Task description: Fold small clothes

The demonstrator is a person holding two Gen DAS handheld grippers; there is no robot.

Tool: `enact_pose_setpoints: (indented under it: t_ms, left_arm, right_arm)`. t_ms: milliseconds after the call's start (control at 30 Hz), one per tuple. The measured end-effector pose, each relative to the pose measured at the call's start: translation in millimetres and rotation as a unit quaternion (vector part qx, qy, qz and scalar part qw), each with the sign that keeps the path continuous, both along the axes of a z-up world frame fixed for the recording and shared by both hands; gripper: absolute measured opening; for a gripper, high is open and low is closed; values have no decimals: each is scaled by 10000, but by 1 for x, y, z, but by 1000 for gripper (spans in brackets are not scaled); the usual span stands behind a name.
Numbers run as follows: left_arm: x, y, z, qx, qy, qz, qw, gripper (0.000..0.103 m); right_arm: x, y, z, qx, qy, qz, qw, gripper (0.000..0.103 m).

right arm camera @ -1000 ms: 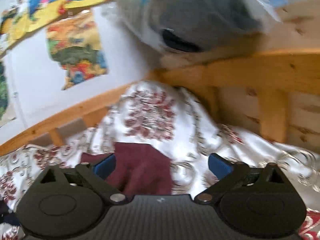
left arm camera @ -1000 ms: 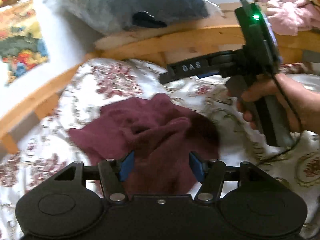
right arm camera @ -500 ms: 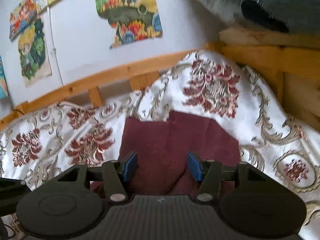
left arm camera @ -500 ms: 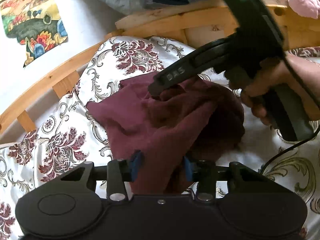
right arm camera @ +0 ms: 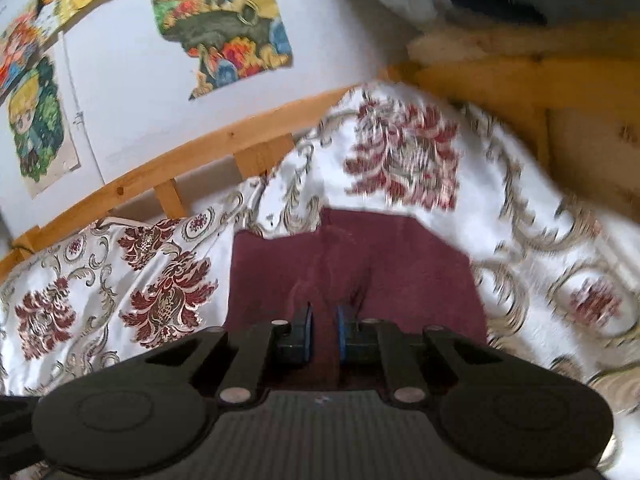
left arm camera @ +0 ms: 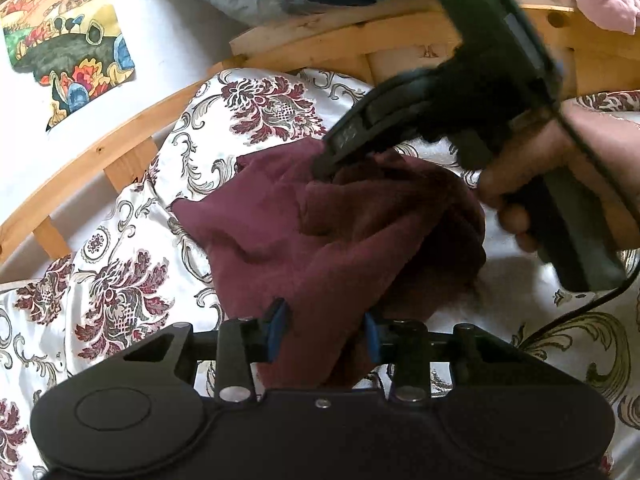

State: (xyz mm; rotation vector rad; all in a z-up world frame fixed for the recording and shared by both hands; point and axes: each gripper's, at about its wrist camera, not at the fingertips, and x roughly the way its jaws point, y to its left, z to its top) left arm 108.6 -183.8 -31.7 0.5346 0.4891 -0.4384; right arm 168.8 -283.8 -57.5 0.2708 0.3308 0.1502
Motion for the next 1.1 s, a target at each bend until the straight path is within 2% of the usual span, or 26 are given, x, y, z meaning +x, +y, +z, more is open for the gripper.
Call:
enact_pose_setpoints:
  t_ms: [100, 233, 333, 400, 467, 500, 533, 667, 767, 800, 833, 867, 967, 1000, 1067, 1100]
  left_arm:
    - [-2, 1, 0, 25, -33, -33, 10000, 38]
    - [-4, 0, -1, 105, -72, -100, 9999, 37]
    - [-5, -1, -1, 126, -78, -108, 9998, 37]
    - [-5, -1, -1, 124, -78, -95, 9998, 37]
    - [-5, -1, -1, 106, -62, -85, 9999, 37]
    - [-4, -2, -1, 103, -55, -73, 9999, 37]
    - [-4, -2, -1, 99, -49, -64, 9999, 37]
    - [-5, -1, -1, 107, -49, -63, 9999, 37]
    - [-5, -1, -1, 120, -46, -59, 9999, 37]
    - [-5, -1, -1, 120, -44, -57, 9999, 37]
    - [-5, -1, -1, 124, -43, -56, 9999, 37]
    - [-5, -1, -1, 128, -43, -54, 9999, 37]
    - [-6, -2, -2, 147, -48, -55, 9999, 36]
    - [-6, -2, -2, 148, -47, -58, 9999, 36]
    - [-6, -2, -2, 158, -46, -58, 9998, 36]
    - [-6, -2, -2, 157, -46, -58, 9998, 36]
  right_arm:
    - [-18, -2, 11, -253, -3, -199, 9995, 14]
    - [-22, -14, 11, -262, 374, -183, 9988, 14]
    - [-17, -24, 6, -97, 535, -50, 9985, 15]
    - [-18, -31, 2, 161, 381, -59, 9991, 18]
    - [-17, -37, -1, 396, 263, -142, 9988, 31]
    - [-17, -40, -2, 476, 215, -211, 9984, 46]
    - [-17, -43, -4, 540, 158, -281, 9980, 54]
    - [-11, -55, -7, 823, -79, -513, 9953, 58]
    - [0, -58, -5, 896, -245, -532, 9943, 55]
    - [3, -55, -3, 794, -248, -522, 9952, 50]
    - [7, -51, -1, 608, -221, -521, 9965, 44]
    - [9, -46, 0, 440, -194, -500, 9976, 42]
    - [13, -29, -2, -63, -42, -348, 9994, 41]
    - [13, -24, -3, -231, -34, -323, 9992, 37]
    - [12, -15, -4, -547, -66, -322, 9980, 13]
    - [10, -13, -3, -655, -113, -391, 9970, 8]
